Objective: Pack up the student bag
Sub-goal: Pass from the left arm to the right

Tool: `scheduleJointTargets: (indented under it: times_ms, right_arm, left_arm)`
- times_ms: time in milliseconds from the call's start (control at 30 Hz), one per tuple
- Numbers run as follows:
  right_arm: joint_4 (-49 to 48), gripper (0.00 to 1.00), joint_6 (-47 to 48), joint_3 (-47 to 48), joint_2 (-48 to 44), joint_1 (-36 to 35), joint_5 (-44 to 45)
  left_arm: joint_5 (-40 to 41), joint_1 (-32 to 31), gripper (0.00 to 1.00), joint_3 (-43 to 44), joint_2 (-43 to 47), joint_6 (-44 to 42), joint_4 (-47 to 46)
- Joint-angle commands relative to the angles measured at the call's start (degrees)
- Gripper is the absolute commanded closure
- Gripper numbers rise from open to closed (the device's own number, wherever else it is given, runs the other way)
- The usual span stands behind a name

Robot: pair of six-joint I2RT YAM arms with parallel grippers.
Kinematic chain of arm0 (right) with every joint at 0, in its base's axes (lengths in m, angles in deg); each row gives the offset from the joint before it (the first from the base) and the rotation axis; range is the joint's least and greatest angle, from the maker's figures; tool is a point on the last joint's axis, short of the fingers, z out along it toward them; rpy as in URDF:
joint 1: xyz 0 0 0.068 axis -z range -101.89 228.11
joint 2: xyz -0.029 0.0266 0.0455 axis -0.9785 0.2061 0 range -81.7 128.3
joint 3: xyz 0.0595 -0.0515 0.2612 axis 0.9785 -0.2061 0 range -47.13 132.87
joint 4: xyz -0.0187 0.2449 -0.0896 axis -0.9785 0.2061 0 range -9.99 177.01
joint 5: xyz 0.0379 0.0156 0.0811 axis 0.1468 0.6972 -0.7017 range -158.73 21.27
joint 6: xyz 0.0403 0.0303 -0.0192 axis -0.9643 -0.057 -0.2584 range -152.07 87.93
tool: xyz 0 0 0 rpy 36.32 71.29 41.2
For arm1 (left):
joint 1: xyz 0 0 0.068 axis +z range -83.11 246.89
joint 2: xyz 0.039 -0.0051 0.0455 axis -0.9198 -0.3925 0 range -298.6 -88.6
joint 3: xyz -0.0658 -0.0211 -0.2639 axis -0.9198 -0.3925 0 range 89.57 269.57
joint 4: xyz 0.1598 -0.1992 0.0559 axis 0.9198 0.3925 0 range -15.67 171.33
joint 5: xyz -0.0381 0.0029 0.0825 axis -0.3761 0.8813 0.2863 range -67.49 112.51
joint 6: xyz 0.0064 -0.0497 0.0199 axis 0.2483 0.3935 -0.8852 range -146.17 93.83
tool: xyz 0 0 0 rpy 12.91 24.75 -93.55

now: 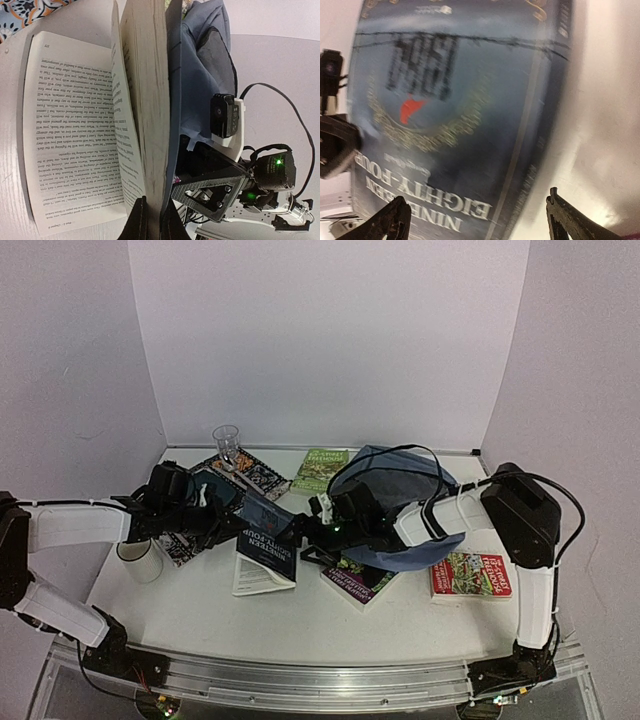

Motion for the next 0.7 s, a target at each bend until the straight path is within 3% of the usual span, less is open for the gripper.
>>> scheduleJointTargets:
  times_ms: [0, 433, 567, 667]
  right_arm:
    - [-8.5, 0.07, -3.4, 1.6, 1.0, 0.7, -4.3]
    - [-18.7, 0.10, -7.8, 6.0, 7.2, 2.1, -9.4]
    - [-23.7, 0.21, -9.6, 6.4, 8.4, 2.2, -11.3]
    - [-26.7, 0.36, -9.9, 6.0, 8.1, 2.3, -11.9]
  left_arm:
    - [-5.6, 0.0, 1.00, 0.1, 4.1, 1.4, -11.9]
    - [-9.0, 0.0, 1.00, -2.2, 8.0, 2.7, -18.4]
    - [-9.6, 0.0, 1.00, -4.0, 6.8, 4.0, -18.7]
    - [-10.3, 0.0, 1.00, -4.1, 5.9, 3.9, -18.8]
